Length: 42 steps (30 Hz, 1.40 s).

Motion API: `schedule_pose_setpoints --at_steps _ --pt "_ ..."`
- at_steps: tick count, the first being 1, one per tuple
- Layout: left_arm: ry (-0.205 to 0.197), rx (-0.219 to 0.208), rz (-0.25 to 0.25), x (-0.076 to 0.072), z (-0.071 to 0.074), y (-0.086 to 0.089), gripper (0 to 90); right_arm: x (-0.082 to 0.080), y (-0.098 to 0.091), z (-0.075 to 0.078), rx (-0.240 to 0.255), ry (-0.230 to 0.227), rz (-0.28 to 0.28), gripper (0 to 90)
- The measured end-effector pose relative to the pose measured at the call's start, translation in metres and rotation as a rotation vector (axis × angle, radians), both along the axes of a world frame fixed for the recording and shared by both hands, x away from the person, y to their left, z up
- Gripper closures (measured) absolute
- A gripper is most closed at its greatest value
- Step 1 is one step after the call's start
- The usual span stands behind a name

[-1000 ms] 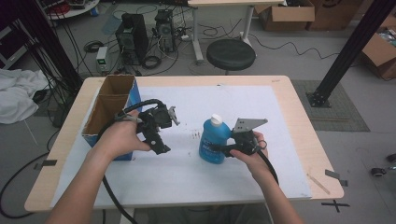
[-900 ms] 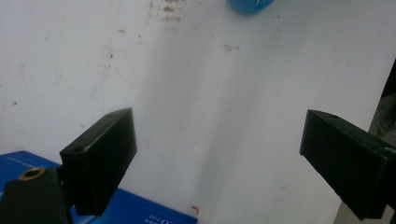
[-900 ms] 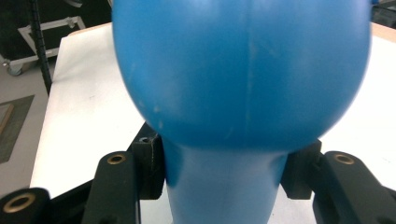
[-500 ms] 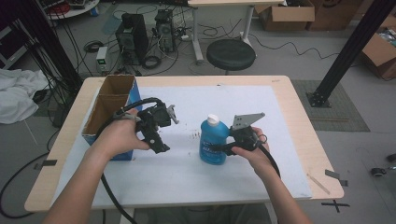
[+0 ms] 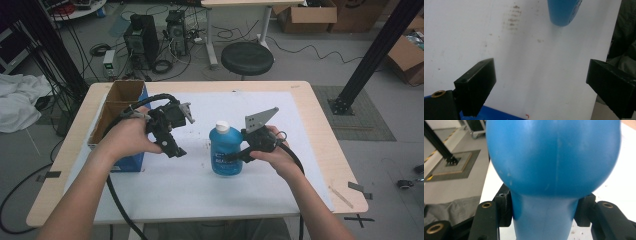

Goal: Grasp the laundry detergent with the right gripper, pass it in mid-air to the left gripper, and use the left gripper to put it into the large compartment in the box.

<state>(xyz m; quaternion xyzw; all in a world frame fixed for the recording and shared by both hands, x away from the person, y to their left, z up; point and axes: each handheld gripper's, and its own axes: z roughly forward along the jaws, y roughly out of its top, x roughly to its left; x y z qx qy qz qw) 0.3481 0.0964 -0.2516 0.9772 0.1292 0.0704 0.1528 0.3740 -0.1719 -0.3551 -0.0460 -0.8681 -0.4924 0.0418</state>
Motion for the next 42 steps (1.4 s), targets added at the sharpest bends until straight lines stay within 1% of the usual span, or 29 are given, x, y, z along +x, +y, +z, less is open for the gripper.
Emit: schedule_pose_setpoints --at_steps 1,2,3,4,7,8,9,10,11,12,14,17,18,22,24,25,27,29,33,34,35,36,38,42 --pt "0.003 -0.013 -0.006 0.0 0.006 -0.002 9.4 0.001 0.003 0.004 -0.007 -0.001 0.02 45.5" --pt "0.003 -0.013 -0.006 0.0 0.006 -0.002 9.4 0.001 0.004 0.006 -0.009 -0.001 0.028 45.5" --pt "0.004 -0.017 -0.012 0.0 0.009 -0.003 9.4 0.001 0.004 0.006 -0.009 -0.001 0.028 45.5" --pt "0.004 -0.022 -0.02 0.0 0.014 -0.004 9.4 0.001 0.006 0.01 -0.014 -0.006 0.04 45.5" --pt "0.003 -0.026 -0.024 0.0 0.018 -0.007 9.3 0.001 0.009 0.013 -0.017 -0.008 0.055 45.5" --pt "0.006 -0.029 -0.036 0.0 0.022 -0.011 9.3 0.001 0.012 0.015 -0.021 -0.007 0.067 45.5" --pt "0.006 -0.029 -0.036 0.0 0.022 -0.011 9.3 0.001 0.012 0.015 -0.021 -0.007 0.067 45.5" --pt "0.008 -0.026 -0.049 0.0 0.025 -0.015 9.3 0.001 0.016 0.017 -0.032 -0.007 0.082 45.5" --pt "0.008 -0.026 -0.049 0.0 0.025 -0.015 9.3 0.001 0.018 0.018 -0.038 -0.009 0.087 45.6" --pt "0.005 -0.024 -0.053 -0.001 0.027 -0.017 9.3 0.001 0.018 0.018 -0.038 -0.009 0.087 45.6" --pt "0.002 -0.023 -0.063 -0.001 0.031 -0.023 9.3 0.0 0.024 0.021 -0.049 -0.017 0.101 45.5" --pt "0.005 -0.021 -0.067 -0.001 0.034 -0.027 9.3 0.0 0.027 0.022 -0.049 -0.017 0.111 45.5" --pt "0.008 -0.02 -0.078 -0.001 0.037 -0.031 9.3 0.0 0.03 0.024 -0.053 -0.019 0.12 45.5" --pt "0.011 -0.027 -0.094 -0.002 0.039 -0.037 9.5 -0.001 0.034 0.025 -0.061 -0.024 0.126 45.5" --pt "0.012 -0.019 -0.104 -0.003 0.04 -0.041 9.6 -0.002 0.037 0.026 -0.062 -0.025 0.131 45.5" --pt "0.019 -0.006 -0.112 -0.003 0.04 -0.045 9.8 -0.002 0.039 0.026 -0.062 -0.025 0.138 45.5" --pt "0.014 -0.002 -0.115 -0.003 0.039 -0.047 9.6 -0.002 0.041 0.026 -0.062 -0.025 0.141 45.5" --pt "0.015 0.016 -0.135 -0.003 0.038 -0.053 9.6 -0.004 0.045 0.027 -0.064 -0.026 0.152 45.5" --pt "0.015 0.017 -0.143 -0.004 0.037 -0.058 9.6 -0.005 0.048 0.027 -0.063 -0.026 0.158 45.5" --pt "0.012 0.04 -0.153 -0.004 0.037 -0.06 9.6 -0.005 0.05 0.027 -0.061 -0.025 0.162 45.5" --pt "0.012 0.04 -0.153 -0.004 0.037 -0.06 9.7 -0.005 0.05 0.027 -0.061 -0.025 0.162 45.5" --pt "0.009 0.053 -0.158 -0.004 0.038 -0.062 9.6 -0.005 0.051 0.027 -0.059 -0.024 0.164 45.5" --pt "0.011 0.052 -0.159 -0.004 0.038 -0.063 9.9 -0.005 0.053 0.027 -0.059 -0.024 0.165 45.5" --pt "0.014 0.078 -0.17 -0.004 0.037 -0.067 10.4 -0.005 0.054 0.026 -0.055 -0.024 0.168 45.5"
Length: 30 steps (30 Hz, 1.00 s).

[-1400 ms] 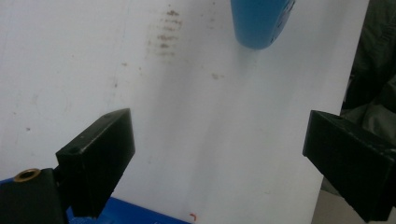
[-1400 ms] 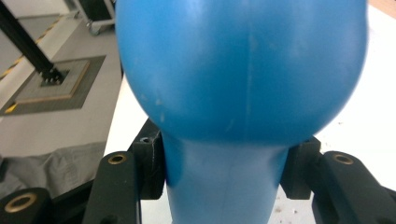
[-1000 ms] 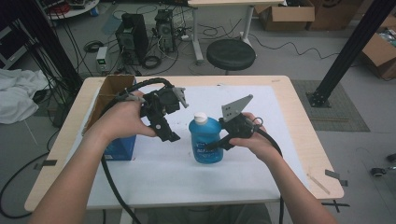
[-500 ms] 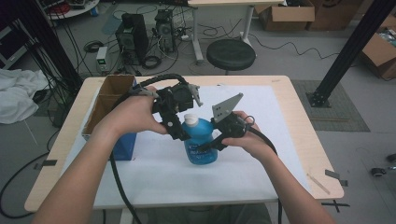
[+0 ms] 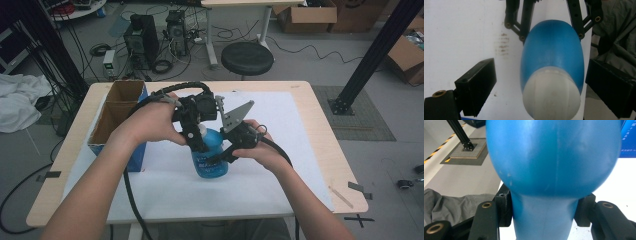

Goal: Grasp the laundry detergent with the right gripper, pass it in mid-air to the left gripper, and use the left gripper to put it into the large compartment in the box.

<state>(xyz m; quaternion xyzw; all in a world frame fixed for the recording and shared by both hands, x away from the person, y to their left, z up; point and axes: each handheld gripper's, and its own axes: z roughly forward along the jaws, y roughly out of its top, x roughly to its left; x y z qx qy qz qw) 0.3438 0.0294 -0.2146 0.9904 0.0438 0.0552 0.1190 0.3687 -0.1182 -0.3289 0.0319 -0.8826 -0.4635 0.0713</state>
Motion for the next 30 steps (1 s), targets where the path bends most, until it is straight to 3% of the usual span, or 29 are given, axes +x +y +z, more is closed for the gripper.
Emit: schedule_pose_setpoints --at_steps 8,22,30 --pt "0.008 0.063 -0.018 -0.001 -0.006 -0.008 11.7 -0.001 0.001 -0.001 0.008 0.0 -0.002 45.5" --pt "0.021 0.135 -0.022 0.0 -0.013 -0.014 16.0 -0.002 -0.001 -0.005 0.031 0.008 -0.008 45.5" --pt "0.018 0.139 -0.02 0.0 -0.015 -0.018 18.6 -0.002 -0.001 -0.005 0.037 0.012 -0.01 45.5"
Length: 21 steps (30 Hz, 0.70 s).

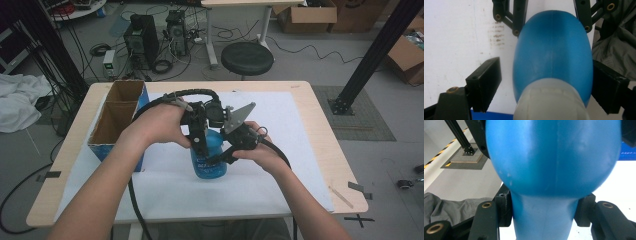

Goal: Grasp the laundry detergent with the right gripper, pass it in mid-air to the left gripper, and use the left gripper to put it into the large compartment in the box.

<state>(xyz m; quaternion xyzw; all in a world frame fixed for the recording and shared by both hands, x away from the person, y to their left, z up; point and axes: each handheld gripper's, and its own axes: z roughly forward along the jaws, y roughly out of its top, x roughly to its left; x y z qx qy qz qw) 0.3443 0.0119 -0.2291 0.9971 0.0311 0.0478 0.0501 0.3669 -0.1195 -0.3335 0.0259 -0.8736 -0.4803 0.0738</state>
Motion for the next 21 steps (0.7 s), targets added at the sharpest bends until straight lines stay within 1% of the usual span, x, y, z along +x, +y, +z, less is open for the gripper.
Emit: schedule_pose_setpoints --at_steps 6,7,9,10,13,14,17,18,21 --pt "0.006 -0.001 0.006 0.0004 0.0011 -0.0005 21.1 0.0005 -0.0012 0.0003 0.002 -0.005 0.0 45.5" --pt "0.009 -0.006 0.009 0.0002 0.0011 -0.0003 22.6 0.0002 -0.0015 0.0004 0.004 0.003 -0.003 45.5" --pt "0.005 -0.009 0.006 0.0004 0.0015 -0.0002 23.7 0.0007 -0.0022 0.0005 0.001 -0.003 -0.005 45.5" --pt "0.009 -0.007 0.011 0.0004 0.0017 -0.0001 24.9 0.0009 -0.0024 0.0003 0.002 -0.007 -0.006 45.5" --pt "0.01 -0.009 0.007 0.0011 0.0011 -0.0003 25.7 0.0006 -0.0029 0.0004 -0.001 -0.004 -0.006 45.5" --pt "0.017 -0.01 0.008 0.0013 0.0014 -0.0004 28.3 0.0002 -0.0032 0.0004 0.0 0.002 -0.008 45.5" --pt "0.02 -0.017 0.008 0.0015 0.0023 -0.0012 29.4 0.0008 -0.0036 0.0 0.003 -0.002 -0.008 45.5" --pt "0.022 -0.019 0.008 0.0016 0.0028 -0.0017 31.0 0.0012 -0.0044 -0.0002 0.003 0.0 -0.011 45.5" --pt "0.022 -0.015 0.007 0.0016 0.0026 -0.0022 32.1 0.0014 -0.0056 -0.0002 0.004 0.0 -0.014 45.5"
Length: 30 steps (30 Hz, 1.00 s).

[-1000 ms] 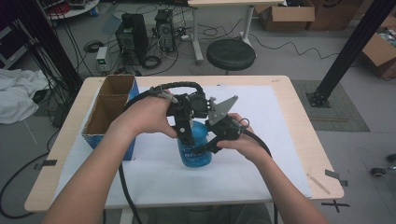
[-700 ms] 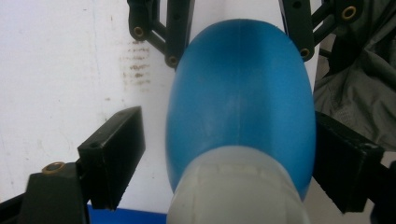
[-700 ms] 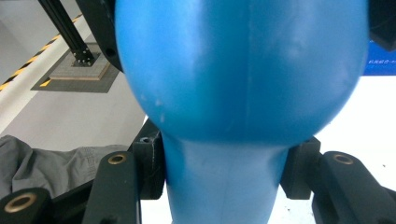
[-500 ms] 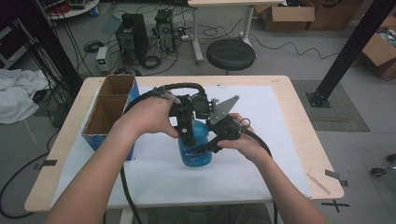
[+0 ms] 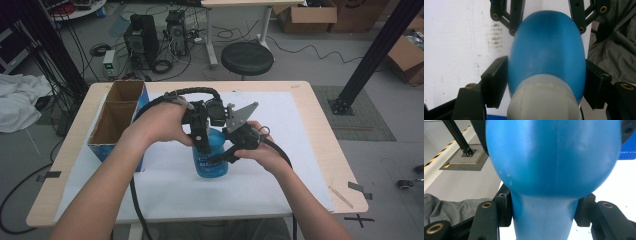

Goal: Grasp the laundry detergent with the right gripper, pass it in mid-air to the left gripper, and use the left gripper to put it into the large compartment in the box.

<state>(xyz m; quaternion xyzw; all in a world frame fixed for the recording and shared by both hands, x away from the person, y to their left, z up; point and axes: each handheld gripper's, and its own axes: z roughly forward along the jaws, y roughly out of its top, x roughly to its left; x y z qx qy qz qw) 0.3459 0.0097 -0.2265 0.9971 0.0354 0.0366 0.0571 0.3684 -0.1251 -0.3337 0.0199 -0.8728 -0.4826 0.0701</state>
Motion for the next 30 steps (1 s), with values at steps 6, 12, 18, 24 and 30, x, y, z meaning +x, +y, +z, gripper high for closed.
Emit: schedule_pose_setpoints --at_steps 6,12,18,24,30 --pt "0.003 0.003 -0.004 -0.0002 -0.0007 -0.001 34.1 0.0 -0.0016 0.0 -0.001 -0.001 -0.005 45.5" --pt "0.001 0.003 -0.007 -0.0008 -0.0011 -0.0014 36.1 -0.0003 -0.0019 -0.001 0.001 0.003 -0.007 45.5" --pt "-0.01 0.004 -0.007 -0.0009 -0.0011 -0.0012 37.3 -0.0001 -0.0016 -0.0014 0.0 0.001 -0.008 45.5" --pt "-0.012 0.005 -0.003 -0.0009 -0.0016 -0.0015 37.7 -0.0001 -0.0016 -0.0016 -0.002 -0.002 -0.012 45.5" --pt "-0.013 0.009 -0.007 -0.0007 -0.0021 -0.002 37.9 -0.0001 -0.0018 -0.0019 -0.006 -0.003 -0.014 45.5"
